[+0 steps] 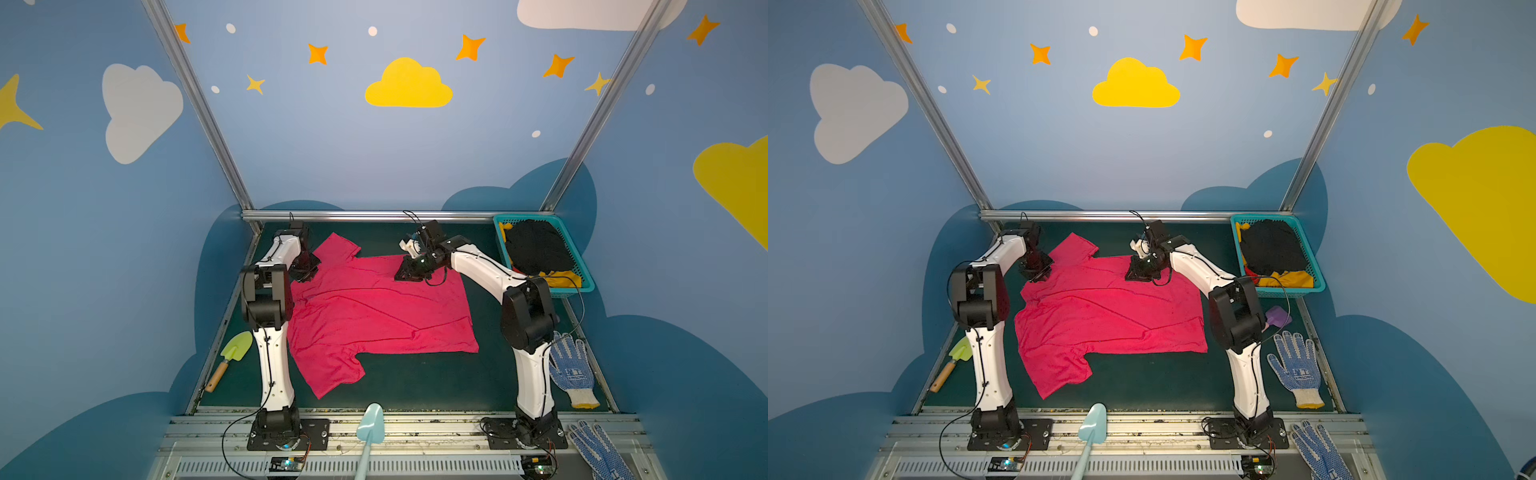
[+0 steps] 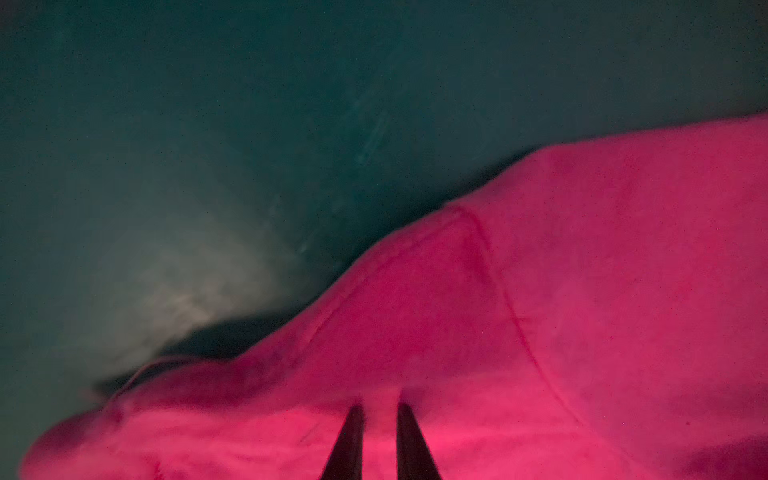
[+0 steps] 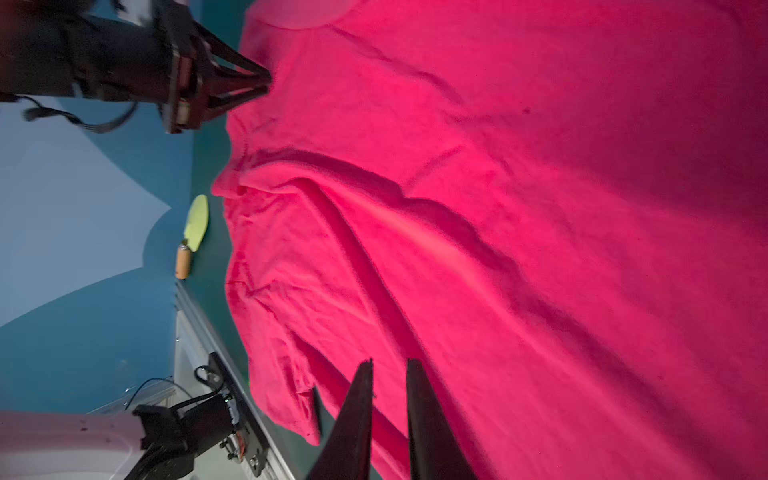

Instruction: Fold and stack the t-shirts

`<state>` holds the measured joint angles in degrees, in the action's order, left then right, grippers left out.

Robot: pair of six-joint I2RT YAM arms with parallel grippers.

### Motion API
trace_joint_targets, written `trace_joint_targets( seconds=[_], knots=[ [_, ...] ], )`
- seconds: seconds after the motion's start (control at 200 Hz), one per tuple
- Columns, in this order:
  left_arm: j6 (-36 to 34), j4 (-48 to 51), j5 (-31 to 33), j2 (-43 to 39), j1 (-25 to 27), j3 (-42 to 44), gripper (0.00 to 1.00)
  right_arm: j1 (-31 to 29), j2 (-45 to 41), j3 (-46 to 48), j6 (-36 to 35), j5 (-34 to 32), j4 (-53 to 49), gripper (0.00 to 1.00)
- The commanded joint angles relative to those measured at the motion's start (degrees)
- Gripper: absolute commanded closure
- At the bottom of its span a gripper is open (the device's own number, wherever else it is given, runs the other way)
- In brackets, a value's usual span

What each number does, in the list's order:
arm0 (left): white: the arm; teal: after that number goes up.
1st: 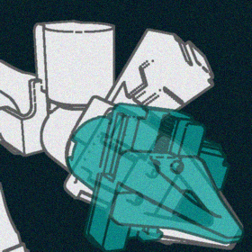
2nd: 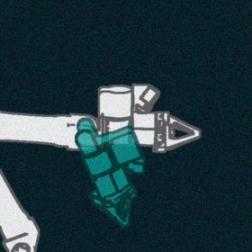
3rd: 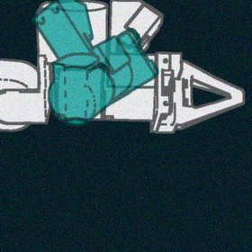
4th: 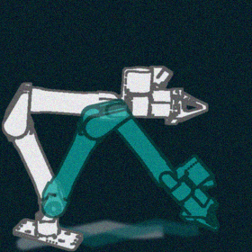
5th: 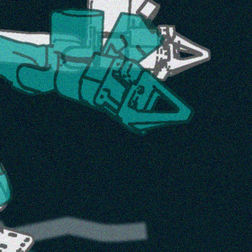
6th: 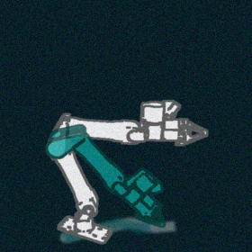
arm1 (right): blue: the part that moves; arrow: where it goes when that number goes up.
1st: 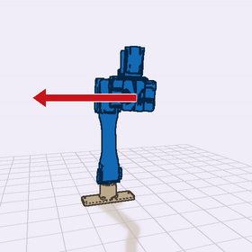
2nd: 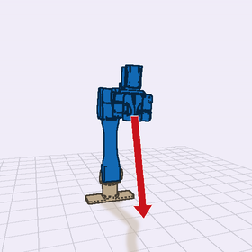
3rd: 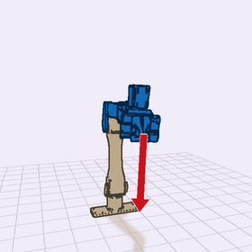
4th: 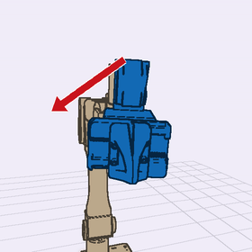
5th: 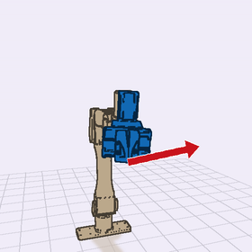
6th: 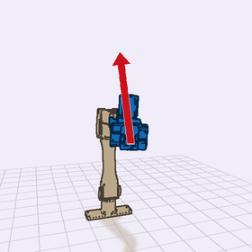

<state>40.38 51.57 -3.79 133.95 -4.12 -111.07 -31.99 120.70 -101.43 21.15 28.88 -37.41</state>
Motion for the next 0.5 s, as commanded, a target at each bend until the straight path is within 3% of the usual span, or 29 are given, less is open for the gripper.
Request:
trace_joint_targets(
  seconds=[0.0, 0.496],
  knots=[
    [-1.4, 2.4, -1.1, 3.8, -0.2, -4.2, 0.81, 0.6, -5.1, 2.1, -1.7, -3.5, -1.9, 0.8],
    [-2.6, 7.1, -9.9, 19.9, 0.9, -29.3, 0.75, 5.0, -4.5, 2.8, -1.0, -4.0, -2.8, 0.79]
  ],
)
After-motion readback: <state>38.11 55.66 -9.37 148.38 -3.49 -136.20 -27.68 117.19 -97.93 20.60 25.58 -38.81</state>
